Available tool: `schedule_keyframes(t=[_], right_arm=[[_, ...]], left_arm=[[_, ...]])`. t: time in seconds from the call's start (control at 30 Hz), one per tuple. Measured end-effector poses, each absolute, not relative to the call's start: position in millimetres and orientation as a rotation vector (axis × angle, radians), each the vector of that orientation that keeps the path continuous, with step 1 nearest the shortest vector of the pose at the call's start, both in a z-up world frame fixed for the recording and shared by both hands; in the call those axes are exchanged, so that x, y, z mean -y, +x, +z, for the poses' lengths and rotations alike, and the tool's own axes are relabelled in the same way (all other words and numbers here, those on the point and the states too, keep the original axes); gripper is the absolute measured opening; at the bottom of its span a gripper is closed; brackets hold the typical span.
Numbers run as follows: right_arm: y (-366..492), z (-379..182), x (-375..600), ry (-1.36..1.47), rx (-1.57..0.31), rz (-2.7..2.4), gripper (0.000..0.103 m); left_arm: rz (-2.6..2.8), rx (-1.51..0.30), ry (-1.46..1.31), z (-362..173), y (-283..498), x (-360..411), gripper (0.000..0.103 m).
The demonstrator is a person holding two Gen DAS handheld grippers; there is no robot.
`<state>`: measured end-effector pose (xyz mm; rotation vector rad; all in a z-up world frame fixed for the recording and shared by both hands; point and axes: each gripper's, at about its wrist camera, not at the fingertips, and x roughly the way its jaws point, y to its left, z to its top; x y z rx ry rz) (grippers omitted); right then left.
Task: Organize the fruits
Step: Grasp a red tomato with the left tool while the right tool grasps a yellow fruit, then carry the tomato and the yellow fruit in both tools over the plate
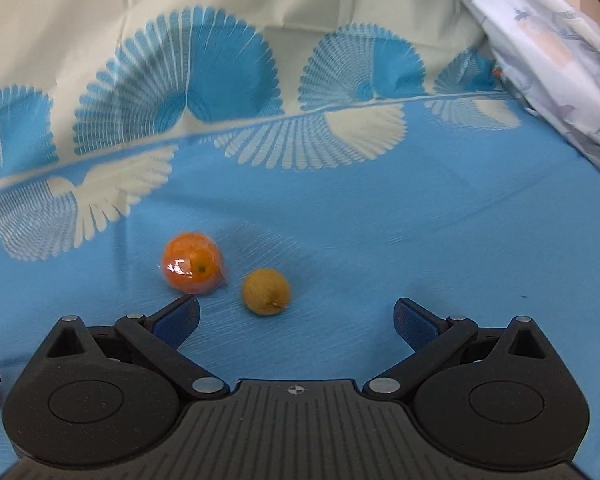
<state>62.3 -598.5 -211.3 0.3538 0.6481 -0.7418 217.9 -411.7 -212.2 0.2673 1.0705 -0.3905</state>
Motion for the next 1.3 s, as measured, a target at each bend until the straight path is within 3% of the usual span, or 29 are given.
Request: schedule_keyframes(t=[0.17, 0.23, 0.27, 0.3, 0.33, 0.37, 0.57, 0.77, 1.0, 1.3], right_arm=[[77, -218, 593, 0.264, -0.642, -0.749, 0.102], [75, -217, 595, 0.275, -0.634, -0.747, 0.100], [76, -216, 593, 0.270, -0.632, -0.746, 0.087], [74, -213, 590, 0.266, -0.621, -0.733, 0.055], [73, -210, 586, 0.253, -0.610, -0.718, 0.034], [74, -207, 583, 0.239, -0.612, -0.709, 0.028], [53, -194, 580, 0.220, -0.572, -0.807, 0.028], [-4, -130, 561, 0.227, -0.469, -0.815, 0.028], [-89, -60, 452, 0.243, -0.483, -0.540, 0.028], [-151, -8, 303, 0.377, -0.599, -0.119, 0.028]], left_arm=[[-0.382, -1.045, 0.274, -215, 217, 413, 0.103], [-0.374, -1.065, 0.246, -211, 218, 411, 0.093], [-0.373, -1.051, 0.231, -203, 215, 407, 0.072], [-0.394, -1.041, 0.233, -197, 210, 406, 0.040], [-0.414, -1.049, 0.242, -191, 205, 407, 0.033], [-0.413, -1.059, 0.238, -188, 203, 406, 0.033], [-0.446, -1.034, 0.228, -154, 180, 392, 0.033], [-0.455, -1.008, 0.227, -93, 140, 347, 0.033], [-0.436, -1.007, 0.231, -27, 70, 243, 0.033], [-0.329, -1.030, 0.191, 6, -6, 91, 0.033]])
